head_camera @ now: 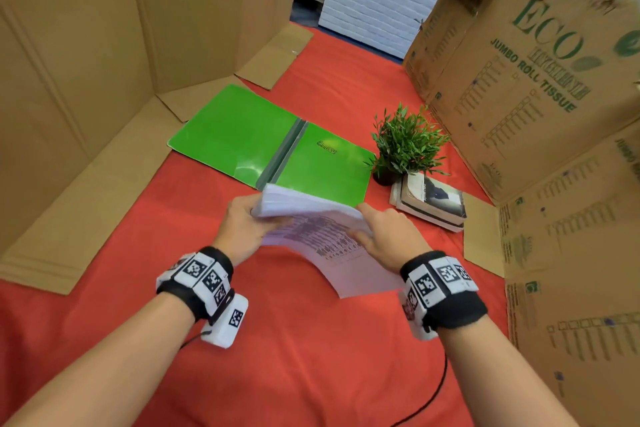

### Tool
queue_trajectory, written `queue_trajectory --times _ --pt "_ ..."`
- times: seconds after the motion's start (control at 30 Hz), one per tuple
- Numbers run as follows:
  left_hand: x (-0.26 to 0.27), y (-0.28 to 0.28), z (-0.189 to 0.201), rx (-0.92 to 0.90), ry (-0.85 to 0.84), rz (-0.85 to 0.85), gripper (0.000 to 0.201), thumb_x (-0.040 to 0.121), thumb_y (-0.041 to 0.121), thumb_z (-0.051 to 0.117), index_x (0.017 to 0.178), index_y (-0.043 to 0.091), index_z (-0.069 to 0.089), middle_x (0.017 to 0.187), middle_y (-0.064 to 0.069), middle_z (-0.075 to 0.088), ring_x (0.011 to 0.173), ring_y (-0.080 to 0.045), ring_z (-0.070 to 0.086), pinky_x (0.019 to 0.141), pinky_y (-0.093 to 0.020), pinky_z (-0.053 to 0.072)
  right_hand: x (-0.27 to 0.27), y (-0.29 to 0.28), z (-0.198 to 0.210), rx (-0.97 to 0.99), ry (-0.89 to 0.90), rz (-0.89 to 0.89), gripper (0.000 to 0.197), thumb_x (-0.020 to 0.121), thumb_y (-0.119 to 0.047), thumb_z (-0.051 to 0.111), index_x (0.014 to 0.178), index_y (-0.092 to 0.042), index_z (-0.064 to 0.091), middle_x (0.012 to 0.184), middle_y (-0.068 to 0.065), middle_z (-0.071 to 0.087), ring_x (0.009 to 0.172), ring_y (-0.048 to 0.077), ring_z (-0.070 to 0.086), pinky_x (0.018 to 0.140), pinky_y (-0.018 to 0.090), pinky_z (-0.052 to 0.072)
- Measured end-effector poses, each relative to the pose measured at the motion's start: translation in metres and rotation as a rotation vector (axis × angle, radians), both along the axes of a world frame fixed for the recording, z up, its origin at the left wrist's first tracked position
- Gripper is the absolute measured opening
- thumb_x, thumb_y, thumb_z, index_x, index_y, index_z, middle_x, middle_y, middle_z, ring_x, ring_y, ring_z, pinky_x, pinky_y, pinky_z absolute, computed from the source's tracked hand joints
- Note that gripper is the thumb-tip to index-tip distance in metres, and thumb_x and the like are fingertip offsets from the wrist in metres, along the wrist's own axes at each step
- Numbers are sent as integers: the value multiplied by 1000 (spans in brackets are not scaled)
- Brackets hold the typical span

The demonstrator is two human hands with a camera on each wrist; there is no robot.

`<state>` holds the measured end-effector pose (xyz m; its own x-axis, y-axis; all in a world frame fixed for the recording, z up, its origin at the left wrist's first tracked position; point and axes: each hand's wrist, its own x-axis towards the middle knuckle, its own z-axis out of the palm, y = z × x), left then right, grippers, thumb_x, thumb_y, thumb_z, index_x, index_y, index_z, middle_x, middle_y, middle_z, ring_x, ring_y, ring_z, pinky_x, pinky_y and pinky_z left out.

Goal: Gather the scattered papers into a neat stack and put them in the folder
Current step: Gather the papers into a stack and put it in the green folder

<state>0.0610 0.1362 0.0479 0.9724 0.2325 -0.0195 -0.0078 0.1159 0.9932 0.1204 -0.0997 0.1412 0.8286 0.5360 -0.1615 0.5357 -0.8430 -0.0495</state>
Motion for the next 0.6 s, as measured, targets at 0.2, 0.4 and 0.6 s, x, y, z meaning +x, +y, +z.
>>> queue_trajectory --times 0.2,0.4,0.6 --pt "44 36 21 125 44 28 33 59 17 91 89 18 78 94 -10 78 95 -34 73 88 -52 56 -5 9 -24 397 48 -94 28 98 -39 53 94 -11 52 65 17 58 63 39 49 57 40 29" --pt "103 69 34 393 106 123 40 63 38 87 91 15 69 95 -4 73 86 -18 65 84 -33 52 9 21 -49 784 219 -383 22 87 -32 59 92 -12 65 86 18 71 73 15 55 75 47 49" --pt "135 156 -27 614 715 445 70 74 42 77 123 -2 54 127 -21 61 118 -37 57 96 -41 48 23 9 -69 1230 513 -802 19 95 -6 59 113 -7 67 99 6 79 88 22 74 78 36 61"
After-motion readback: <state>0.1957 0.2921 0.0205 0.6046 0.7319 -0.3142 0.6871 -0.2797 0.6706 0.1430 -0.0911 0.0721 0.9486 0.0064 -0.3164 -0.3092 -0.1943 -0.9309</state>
